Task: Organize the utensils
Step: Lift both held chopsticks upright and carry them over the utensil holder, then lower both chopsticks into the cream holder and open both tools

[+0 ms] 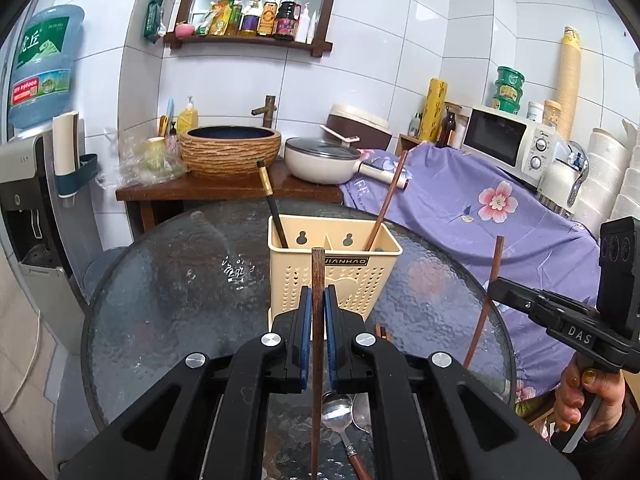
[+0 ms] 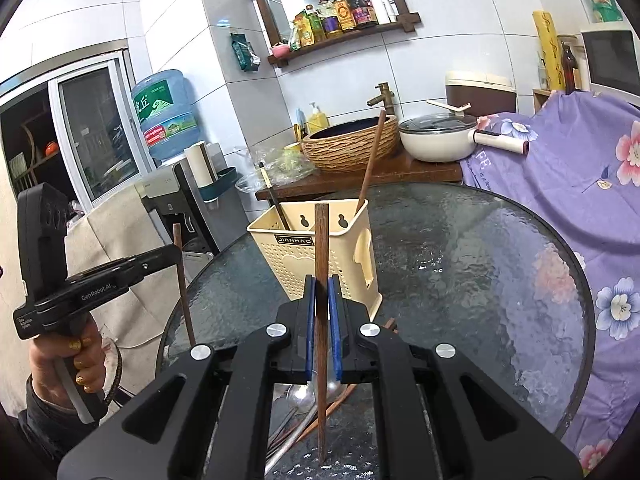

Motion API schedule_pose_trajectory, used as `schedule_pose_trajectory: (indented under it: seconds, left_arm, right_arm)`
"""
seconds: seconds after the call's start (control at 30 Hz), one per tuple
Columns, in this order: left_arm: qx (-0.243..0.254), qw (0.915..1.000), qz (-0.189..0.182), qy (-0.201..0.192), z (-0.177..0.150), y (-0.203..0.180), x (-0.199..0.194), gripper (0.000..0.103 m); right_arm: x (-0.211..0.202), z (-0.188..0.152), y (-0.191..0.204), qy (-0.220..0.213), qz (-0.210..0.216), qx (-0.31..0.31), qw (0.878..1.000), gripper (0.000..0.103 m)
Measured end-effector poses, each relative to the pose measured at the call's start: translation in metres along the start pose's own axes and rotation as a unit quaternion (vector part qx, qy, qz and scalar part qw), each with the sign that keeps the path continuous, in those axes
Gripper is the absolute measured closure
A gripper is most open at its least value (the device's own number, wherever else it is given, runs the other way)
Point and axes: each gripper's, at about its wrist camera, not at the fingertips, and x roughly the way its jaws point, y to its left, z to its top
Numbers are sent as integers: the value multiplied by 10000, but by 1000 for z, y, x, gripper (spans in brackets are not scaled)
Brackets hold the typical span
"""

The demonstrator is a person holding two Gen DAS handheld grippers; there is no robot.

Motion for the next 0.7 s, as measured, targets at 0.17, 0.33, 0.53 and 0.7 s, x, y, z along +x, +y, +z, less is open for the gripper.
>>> schedule_pose_trajectory:
  seconds: [0.17,0.33,0.53,0.7]
  left_arm:
    - [36,10000,-17,-79,4,-3,-5,97]
    - [56,9998,-16,-191,9,-4,-11,97]
    - [117,9995,-5,-305,17,-9,-15,97]
    - [159,9992,8,-365,25,-12,-15,97]
  right_arm:
    - [-2,4,4,-9,16,-80,10000,96]
    - [-6,10,8,-65,38,-138,9999,96]
    - [-5,19,14,-68,31,-259,9996,96]
    - [-6,28,18,-93,29,-346,9994,96]
